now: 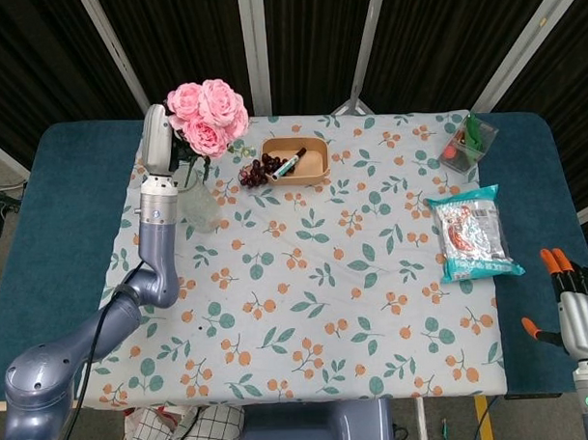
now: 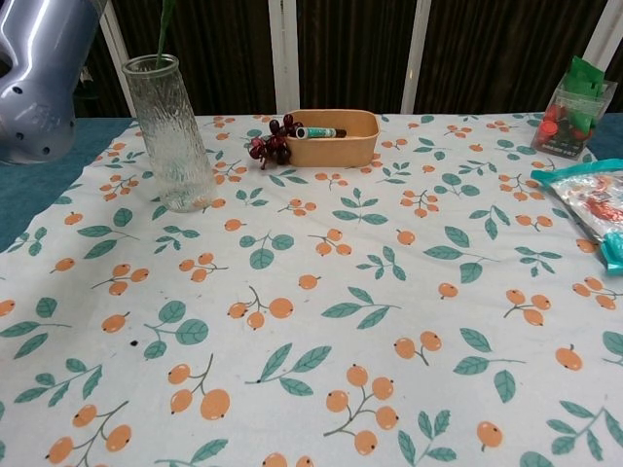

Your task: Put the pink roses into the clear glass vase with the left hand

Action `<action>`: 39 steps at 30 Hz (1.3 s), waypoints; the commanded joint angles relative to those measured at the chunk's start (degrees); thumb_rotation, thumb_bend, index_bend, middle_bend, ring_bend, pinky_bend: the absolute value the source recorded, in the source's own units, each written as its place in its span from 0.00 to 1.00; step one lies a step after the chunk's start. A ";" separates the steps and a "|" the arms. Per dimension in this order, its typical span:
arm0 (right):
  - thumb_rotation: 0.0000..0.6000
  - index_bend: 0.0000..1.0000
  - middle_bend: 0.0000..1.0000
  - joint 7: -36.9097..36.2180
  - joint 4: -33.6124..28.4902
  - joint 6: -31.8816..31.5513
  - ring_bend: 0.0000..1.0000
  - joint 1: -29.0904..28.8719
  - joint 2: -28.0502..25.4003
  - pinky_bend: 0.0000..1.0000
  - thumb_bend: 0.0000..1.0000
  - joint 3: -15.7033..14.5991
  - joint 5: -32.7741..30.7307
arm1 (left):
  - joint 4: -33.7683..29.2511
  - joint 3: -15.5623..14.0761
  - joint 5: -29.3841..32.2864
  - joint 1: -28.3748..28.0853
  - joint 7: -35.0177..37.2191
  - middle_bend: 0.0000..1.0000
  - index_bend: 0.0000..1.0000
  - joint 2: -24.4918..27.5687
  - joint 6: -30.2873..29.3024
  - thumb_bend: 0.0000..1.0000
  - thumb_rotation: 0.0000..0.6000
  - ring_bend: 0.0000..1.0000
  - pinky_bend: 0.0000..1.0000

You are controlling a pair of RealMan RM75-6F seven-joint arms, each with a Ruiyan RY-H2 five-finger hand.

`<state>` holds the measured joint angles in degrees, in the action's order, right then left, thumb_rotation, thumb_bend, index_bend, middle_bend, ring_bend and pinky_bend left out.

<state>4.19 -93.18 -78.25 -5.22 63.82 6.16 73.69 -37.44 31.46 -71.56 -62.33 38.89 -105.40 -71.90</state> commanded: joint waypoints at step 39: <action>1.00 0.01 0.00 -0.72 -2.63 -2.56 0.03 1.20 -0.90 0.01 0.24 -1.01 3.64 | -44.05 -16.33 4.52 20.65 -32.36 0.14 0.25 35.86 10.25 0.26 1.00 0.08 0.21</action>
<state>3.48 -95.82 -80.80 -4.03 62.94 5.17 77.32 -69.99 16.36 -73.16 -45.58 18.92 -79.54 -65.36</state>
